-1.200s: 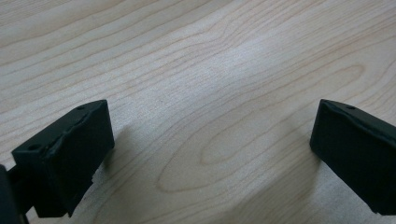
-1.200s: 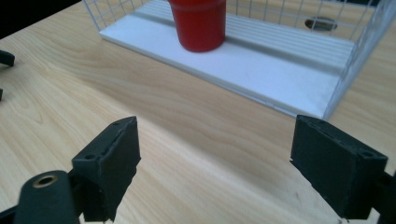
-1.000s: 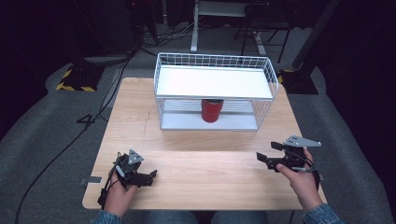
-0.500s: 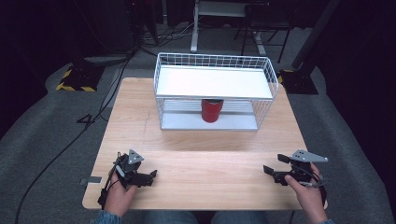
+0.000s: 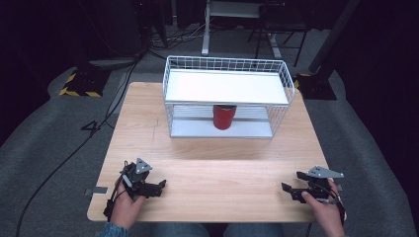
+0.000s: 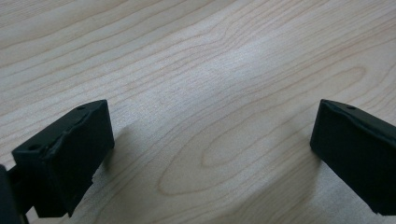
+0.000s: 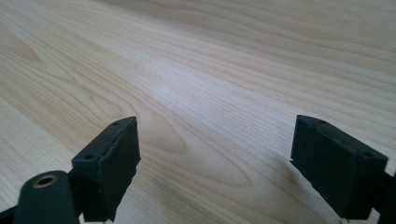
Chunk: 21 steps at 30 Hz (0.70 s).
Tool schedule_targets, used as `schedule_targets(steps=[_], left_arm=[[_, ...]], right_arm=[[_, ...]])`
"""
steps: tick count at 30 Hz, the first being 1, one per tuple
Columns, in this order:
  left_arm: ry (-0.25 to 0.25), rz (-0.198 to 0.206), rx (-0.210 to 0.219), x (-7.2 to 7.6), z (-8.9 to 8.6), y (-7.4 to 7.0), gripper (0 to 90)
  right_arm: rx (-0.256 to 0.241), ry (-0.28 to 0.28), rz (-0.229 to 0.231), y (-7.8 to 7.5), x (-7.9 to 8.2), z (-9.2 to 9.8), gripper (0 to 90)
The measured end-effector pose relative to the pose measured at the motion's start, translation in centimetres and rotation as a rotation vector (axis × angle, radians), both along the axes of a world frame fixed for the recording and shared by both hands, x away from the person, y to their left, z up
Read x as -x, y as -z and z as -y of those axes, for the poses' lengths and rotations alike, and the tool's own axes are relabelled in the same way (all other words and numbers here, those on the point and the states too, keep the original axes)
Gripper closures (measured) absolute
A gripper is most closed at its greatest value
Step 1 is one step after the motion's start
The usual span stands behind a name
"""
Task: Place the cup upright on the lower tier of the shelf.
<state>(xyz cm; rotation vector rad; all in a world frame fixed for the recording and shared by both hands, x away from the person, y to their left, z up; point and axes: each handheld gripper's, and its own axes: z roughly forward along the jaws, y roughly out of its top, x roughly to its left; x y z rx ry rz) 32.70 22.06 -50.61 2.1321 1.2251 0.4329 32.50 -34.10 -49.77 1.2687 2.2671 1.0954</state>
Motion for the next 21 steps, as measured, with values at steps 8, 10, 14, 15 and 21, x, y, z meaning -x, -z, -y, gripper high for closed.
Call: schedule_targets(steps=[8, 10, 14, 15, 21], left_arm=[[0.0, -0.001, 0.0, 0.0, 0.0, 0.0, 0.1], [-0.001, -0.001, 0.001, 0.0, 0.0, 0.0, 0.1], [0.0, 0.0, 0.0, 0.0, 0.0, 0.0, 0.1], [-0.001, -0.001, 0.0, 0.0, 0.0, 0.0, 0.1], [-0.001, 0.001, 0.0, 0.0, 0.0, 0.0, 0.1]], right_arm=[[0.073, -0.008, 0.015, 0.6, 0.1, -0.4, 15.1], [0.097, -0.008, 0.022, 0.7, 0.1, -0.7, 10.1], [0.106, -0.016, 0.008, 0.8, -0.1, -1.2, 3.4], [0.108, -0.02, 0.004, 0.8, -0.1, -1.3, 1.5], [0.113, -0.023, -0.002, 0.8, -0.2, -1.3, 0.0]])
